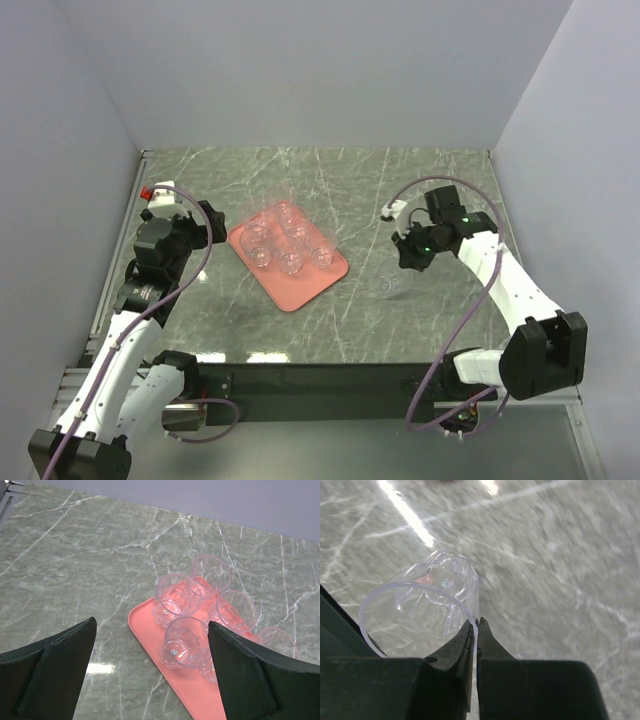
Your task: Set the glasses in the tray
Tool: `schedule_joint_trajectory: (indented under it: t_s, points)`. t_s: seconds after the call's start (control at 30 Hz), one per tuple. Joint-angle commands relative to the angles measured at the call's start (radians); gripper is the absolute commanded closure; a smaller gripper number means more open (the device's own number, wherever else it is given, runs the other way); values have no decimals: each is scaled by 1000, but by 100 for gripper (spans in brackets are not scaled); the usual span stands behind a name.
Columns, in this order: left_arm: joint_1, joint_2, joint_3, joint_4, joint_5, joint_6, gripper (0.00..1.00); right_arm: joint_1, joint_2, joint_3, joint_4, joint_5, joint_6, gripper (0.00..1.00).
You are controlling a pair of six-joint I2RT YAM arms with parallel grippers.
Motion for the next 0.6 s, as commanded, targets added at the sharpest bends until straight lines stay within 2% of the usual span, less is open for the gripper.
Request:
schedule_joint_trajectory:
  t_s: [0.0,0.33,0.57]
  points:
    - [-2,-14,6,34,-11,19,1,96,27,77,44,8,42,100]
    - [-2,-19,3,32,-42,24,1,390,187,258,113,88,128,100]
    - [-1,-40,0,30,-97,21,1,541,308,365,147,182,196,100]
